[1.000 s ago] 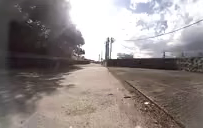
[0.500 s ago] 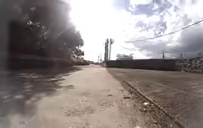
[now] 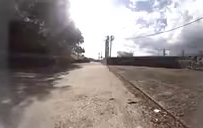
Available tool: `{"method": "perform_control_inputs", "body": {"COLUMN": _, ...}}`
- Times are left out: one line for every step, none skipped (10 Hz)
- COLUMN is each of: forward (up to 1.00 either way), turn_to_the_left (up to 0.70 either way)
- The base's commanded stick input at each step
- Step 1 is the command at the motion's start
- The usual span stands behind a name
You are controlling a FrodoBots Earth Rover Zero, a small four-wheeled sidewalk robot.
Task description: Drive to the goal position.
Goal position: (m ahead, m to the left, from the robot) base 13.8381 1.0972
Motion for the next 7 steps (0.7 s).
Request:
{"method": "perform_control_inputs", "body": {"forward": 0.7, "turn_to_the_left": 0.0}}
{"method": "perform_control_inputs", "body": {"forward": 0.7, "turn_to_the_left": 0.0}}
{"method": "perform_control_inputs", "body": {"forward": 0.7, "turn_to_the_left": 0.0}}
{"method": "perform_control_inputs", "body": {"forward": 0.7, "turn_to_the_left": 0.0}}
{"method": "perform_control_inputs", "body": {"forward": 0.7, "turn_to_the_left": 0.0}}
{"method": "perform_control_inputs", "body": {"forward": 0.7, "turn_to_the_left": 0.0}}
{"method": "perform_control_inputs", "body": {"forward": 0.7, "turn_to_the_left": 0.0}}
